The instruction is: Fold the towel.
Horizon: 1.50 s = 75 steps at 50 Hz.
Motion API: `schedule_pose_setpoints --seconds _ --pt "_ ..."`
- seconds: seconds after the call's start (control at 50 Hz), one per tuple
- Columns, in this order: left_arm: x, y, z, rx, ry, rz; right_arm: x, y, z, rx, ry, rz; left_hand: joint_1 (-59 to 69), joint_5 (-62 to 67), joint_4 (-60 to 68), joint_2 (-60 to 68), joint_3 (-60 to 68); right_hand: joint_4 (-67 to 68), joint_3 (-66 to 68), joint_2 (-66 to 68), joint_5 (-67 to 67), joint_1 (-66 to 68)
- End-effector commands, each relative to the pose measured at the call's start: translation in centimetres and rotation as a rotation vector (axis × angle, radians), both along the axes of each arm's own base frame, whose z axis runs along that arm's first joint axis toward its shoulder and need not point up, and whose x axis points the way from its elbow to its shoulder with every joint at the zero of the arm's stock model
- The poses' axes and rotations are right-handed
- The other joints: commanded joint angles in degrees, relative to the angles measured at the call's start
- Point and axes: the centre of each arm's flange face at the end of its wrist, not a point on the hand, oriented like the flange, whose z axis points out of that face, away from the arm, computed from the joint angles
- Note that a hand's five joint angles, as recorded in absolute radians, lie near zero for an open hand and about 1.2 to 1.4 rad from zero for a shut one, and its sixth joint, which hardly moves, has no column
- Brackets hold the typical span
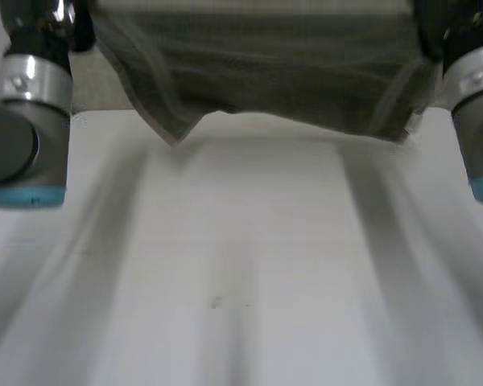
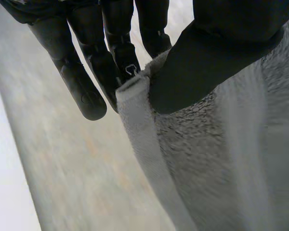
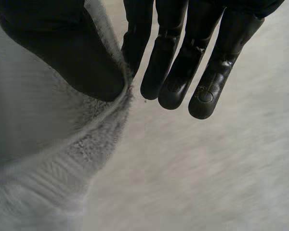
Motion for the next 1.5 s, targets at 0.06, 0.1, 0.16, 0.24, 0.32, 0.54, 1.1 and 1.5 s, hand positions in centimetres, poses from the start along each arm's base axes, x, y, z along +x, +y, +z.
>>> schedule_pose_setpoints --seconds 0.06,0.1,0.16,0.24,0.32,0.54,1.1,1.5 --pt "1.6 3.7 -10.7 0.4 -0.168 -0.042 -0.4 5.2 -9.9 0.651 0.203 0.157 11.2 10.9 10.2 10.2 10.3 11.4 11.8 12.7 13.4 23.9" --pt "2.2 4.0 -12.1 0.45 -0.183 -0.035 -0.4 5.8 -11.6 0.736 0.222 0.179 11.2 10.9 10.2 10.2 10.3 11.4 11.8 12.7 13.4 23.9" --pt "2.7 4.9 -14.4 0.524 -0.212 -0.029 -0.4 5.9 -15.7 0.87 0.261 0.188 11.2 10.9 10.2 10.2 10.3 11.4 11.8 12.7 13.4 23.9" --pt "2.8 5.2 -16.8 0.597 -0.255 -0.023 -0.4 5.8 -17.8 0.923 0.264 0.194 11.2 10.9 10.2 10.2 10.3 11.4 11.8 12.7 13.4 23.9" --pt "3.1 5.2 -17.1 0.612 -0.282 -0.011 -1.2 4.7 -19.1 0.925 0.16 0.159 11.2 10.9 10.2 10.2 10.3 -2.9 -2.5 -1.6 -0.9 9.6" --pt "3.9 4.9 -16.5 0.605 -0.278 0.022 -4.2 5.6 -17.7 0.913 -0.16 0.072 11.2 10.9 10.2 10.2 10.3 -40.7 -40.2 -39.4 -38.7 -28.1" --pt "5.6 4.0 -16.8 0.627 -0.262 0.071 -10.6 5.3 -20.0 1.007 -0.06 0.063 11.2 10.9 10.2 10.2 10.3 -40.7 -40.3 -39.4 -38.7 -28.2" --pt "5.6 4.0 -17.3 0.642 -0.266 0.068 -10.9 3.8 -21.4 0.95 -0.053 0.063 11.2 10.9 10.2 10.2 10.3 -25.0 -24.6 -23.7 -23.0 -12.5"
